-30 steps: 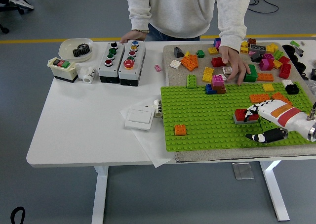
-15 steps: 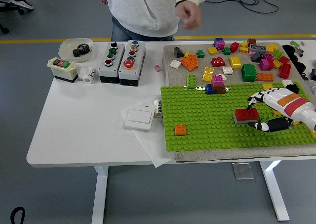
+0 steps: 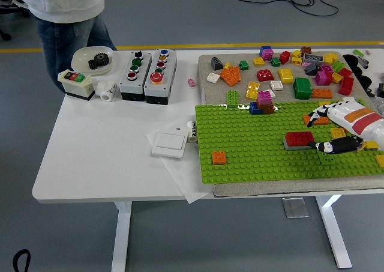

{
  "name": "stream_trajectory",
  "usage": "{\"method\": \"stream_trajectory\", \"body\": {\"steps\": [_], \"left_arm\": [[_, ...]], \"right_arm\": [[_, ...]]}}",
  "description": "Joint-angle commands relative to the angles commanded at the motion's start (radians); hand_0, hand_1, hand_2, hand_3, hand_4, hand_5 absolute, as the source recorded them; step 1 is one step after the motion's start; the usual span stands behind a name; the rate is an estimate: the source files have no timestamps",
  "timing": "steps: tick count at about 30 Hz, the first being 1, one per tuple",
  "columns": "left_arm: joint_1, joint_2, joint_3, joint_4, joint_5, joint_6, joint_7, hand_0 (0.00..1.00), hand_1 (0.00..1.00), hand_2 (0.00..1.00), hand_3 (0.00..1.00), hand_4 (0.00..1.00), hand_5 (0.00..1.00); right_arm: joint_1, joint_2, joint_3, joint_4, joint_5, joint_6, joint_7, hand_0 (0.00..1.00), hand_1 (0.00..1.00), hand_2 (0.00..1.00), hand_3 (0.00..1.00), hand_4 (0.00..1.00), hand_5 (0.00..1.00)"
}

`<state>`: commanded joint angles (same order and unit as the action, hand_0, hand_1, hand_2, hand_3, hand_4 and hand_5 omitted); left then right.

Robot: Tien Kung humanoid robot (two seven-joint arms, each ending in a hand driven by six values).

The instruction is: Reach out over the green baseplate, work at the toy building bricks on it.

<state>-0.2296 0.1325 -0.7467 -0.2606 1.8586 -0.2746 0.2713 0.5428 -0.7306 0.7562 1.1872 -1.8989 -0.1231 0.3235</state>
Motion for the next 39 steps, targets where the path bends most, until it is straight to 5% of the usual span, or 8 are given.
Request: {"method": "stream_trajectory", "body": {"steps": [5, 6, 39], "left_arm": [[-0.001, 0.000, 0.001, 0.000, 0.001, 0.002, 0.001, 0.774, 0.764, 0.768, 0.605, 0.683, 0.596], [-0.001, 0.000, 0.000, 0.000, 0.002, 0.002, 0.001, 0.772, 0.763, 0.768, 0.604, 0.683, 0.597], [-0.001, 0.000, 0.000, 0.000, 0.010, 0.007, 0.002, 0.770, 0.764, 0.769, 0.606, 0.681, 0.595]], "right_arm": [[0.003, 0.010, -0.031, -0.014, -0.015, -0.013, -0.008, 0.850, 0.795, 0.815, 0.782, 0.909, 0.684], [0.003, 0.012, -0.035, -0.016, -0.016, -0.015, -0.008, 0.901, 0.828, 0.859, 0.859, 0.941, 0.743], [0.010, 0.016, -0.114, -0.009, -0.131, -0.073, -0.002, 0.930, 0.840, 0.857, 0.861, 0.940, 0.751]]}}
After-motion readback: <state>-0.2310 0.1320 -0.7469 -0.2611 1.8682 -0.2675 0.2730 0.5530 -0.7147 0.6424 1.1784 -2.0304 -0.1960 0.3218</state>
